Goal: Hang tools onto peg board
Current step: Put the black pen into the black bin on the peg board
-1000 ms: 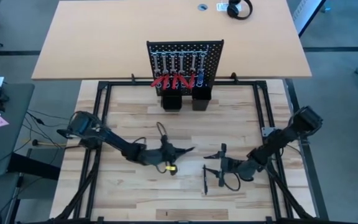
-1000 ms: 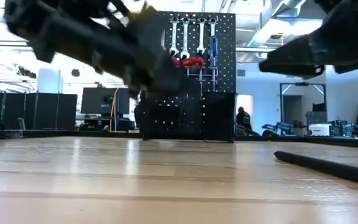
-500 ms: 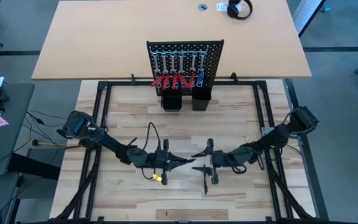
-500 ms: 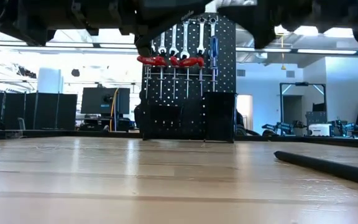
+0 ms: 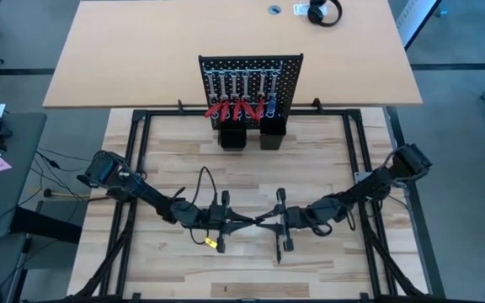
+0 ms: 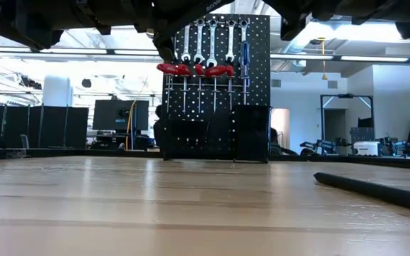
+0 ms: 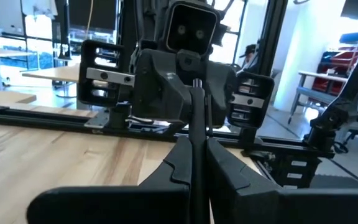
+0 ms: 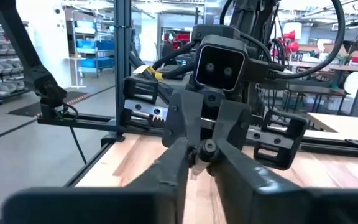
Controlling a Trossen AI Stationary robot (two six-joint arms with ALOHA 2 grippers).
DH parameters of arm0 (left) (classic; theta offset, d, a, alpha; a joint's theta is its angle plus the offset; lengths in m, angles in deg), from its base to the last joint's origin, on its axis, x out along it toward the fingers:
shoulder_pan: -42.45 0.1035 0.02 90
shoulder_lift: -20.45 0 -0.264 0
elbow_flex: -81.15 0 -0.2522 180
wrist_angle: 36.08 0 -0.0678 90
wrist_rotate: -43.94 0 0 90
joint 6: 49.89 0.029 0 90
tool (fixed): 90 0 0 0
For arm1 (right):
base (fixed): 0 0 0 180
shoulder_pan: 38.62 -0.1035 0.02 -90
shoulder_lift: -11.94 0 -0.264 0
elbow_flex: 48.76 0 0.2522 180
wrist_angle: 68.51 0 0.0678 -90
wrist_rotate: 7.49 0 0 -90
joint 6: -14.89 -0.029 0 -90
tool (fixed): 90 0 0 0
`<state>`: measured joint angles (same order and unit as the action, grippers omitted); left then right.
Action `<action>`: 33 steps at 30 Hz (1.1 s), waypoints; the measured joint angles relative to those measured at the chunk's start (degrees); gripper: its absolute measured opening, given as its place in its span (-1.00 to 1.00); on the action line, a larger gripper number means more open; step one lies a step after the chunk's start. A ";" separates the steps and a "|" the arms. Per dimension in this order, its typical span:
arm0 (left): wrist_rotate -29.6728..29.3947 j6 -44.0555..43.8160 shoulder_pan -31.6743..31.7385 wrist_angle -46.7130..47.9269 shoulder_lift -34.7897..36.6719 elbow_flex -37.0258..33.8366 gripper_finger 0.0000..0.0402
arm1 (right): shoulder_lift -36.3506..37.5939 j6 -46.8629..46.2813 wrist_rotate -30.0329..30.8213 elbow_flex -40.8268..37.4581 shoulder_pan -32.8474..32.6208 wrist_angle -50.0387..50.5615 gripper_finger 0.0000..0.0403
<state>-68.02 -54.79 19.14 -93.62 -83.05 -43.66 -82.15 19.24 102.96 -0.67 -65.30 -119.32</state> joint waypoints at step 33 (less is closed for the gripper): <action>-7.82 -21.76 -0.73 40.61 0.07 0.04 -0.23 | 26.63 -5.83 20.84 15.55 32.55 67.88 -0.82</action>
<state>-75.84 -76.55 18.41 -53.01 -82.99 -43.61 -55.51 13.41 123.80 14.88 -32.75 -51.45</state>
